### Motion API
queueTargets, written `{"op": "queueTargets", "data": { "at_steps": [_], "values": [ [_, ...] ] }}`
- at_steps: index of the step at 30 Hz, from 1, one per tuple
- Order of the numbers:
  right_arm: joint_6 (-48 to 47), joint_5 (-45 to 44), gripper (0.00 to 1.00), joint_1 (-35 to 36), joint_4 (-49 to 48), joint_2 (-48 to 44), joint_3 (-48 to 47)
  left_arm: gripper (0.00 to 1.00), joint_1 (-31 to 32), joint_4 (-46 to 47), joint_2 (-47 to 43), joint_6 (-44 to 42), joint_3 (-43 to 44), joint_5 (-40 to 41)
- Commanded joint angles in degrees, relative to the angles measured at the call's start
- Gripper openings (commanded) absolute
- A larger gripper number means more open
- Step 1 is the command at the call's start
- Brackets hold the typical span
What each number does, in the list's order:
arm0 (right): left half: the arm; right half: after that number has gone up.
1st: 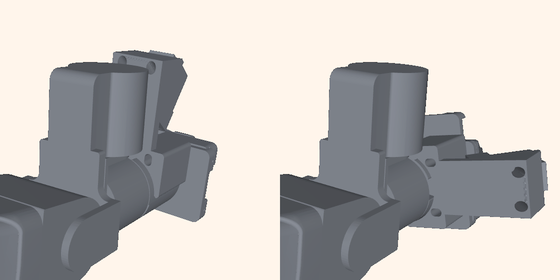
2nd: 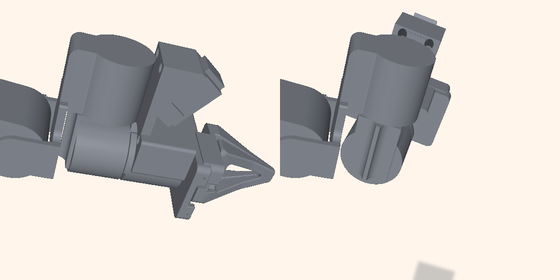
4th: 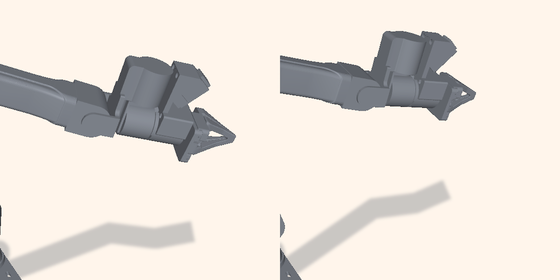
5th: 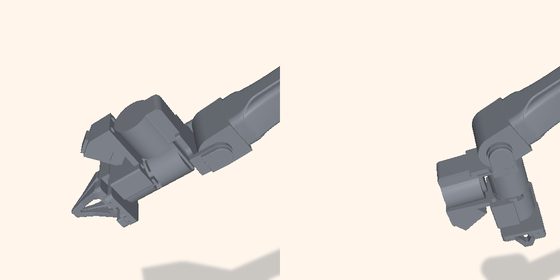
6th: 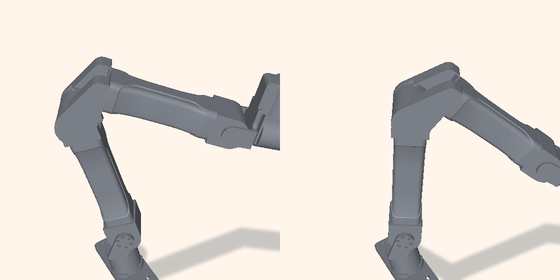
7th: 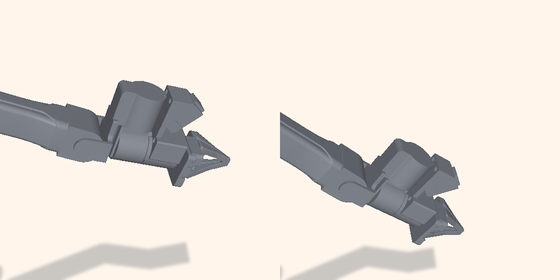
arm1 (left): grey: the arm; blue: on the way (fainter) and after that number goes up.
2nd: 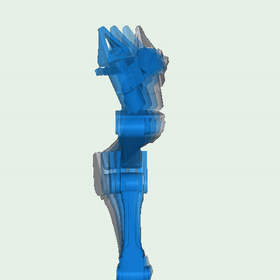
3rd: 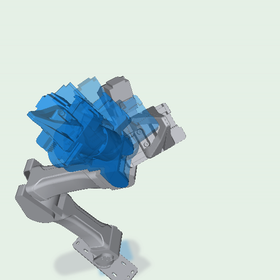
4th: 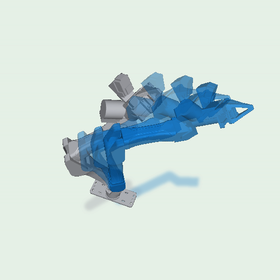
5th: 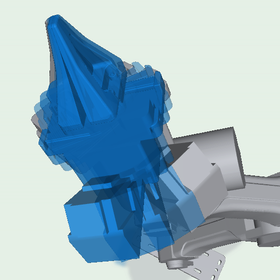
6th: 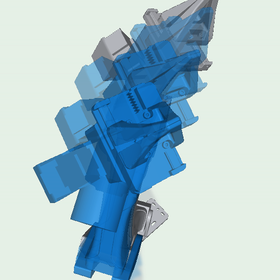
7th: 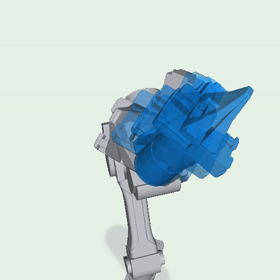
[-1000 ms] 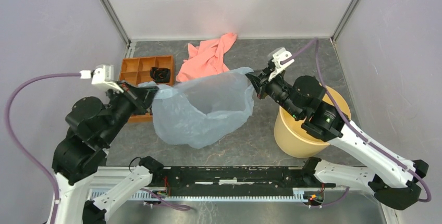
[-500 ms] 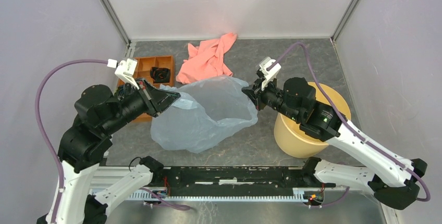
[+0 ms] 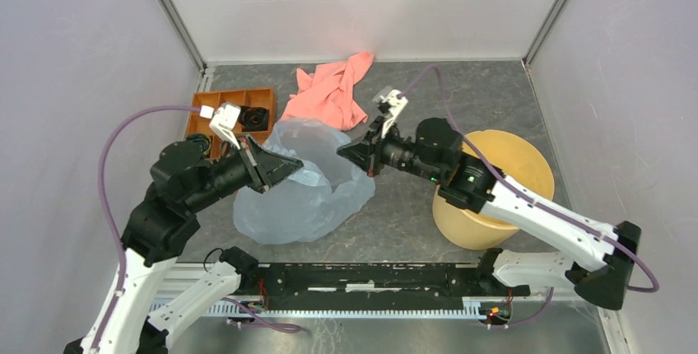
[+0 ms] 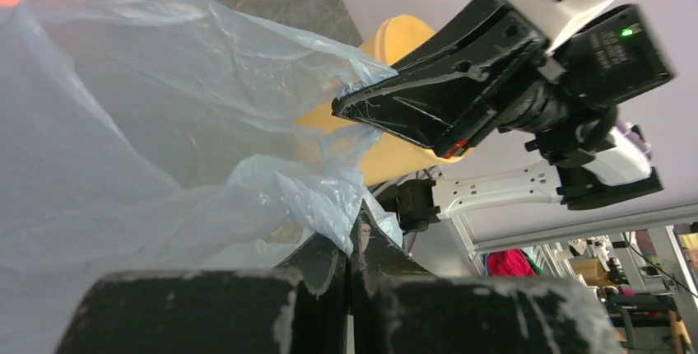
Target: Put the trash bags into the trash bin
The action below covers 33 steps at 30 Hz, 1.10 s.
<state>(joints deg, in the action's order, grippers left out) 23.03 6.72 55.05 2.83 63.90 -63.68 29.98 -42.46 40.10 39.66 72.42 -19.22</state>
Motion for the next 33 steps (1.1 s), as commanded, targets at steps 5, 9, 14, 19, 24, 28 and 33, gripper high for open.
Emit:
{"op": "queueTargets", "data": {
  "at_steps": [5,9,14,19,24,28,33],
  "values": [
    [-3.04,7.68,0.04,1.91,1.62,8.54,-10.54,0.02,-0.06,13.92,-2.30,7.82,-11.27,-0.96],
    [-3.26,9.79,0.10,1.90,-0.57,7.65,-8.71,0.02,-0.07,12.76,0.63,5.80,-9.82,0.38],
    [-6.57,10.89,0.37,1.98,-1.98,6.62,-6.91,0.02,-0.06,8.68,4.25,2.06,-6.82,1.47],
    [-12.53,7.29,0.75,4.41,2.44,8.97,-9.18,0.02,-0.09,7.74,4.76,1.36,-6.24,2.73],
    [-21.97,-12.11,0.95,11.97,6.50,10.72,-11.13,0.02,-0.09,7.74,5.26,1.91,-5.81,2.69],
    [-25.21,-27.36,0.97,14.99,4.06,11.53,-10.43,0.02,-0.09,7.57,7.04,1.66,-4.43,0.64],
    [-25.44,-31.88,0.31,14.93,-2.07,10.64,-6.82,0.21,-0.09,6.60,7.73,1.40,-2.02,-0.04]
  ]
}}
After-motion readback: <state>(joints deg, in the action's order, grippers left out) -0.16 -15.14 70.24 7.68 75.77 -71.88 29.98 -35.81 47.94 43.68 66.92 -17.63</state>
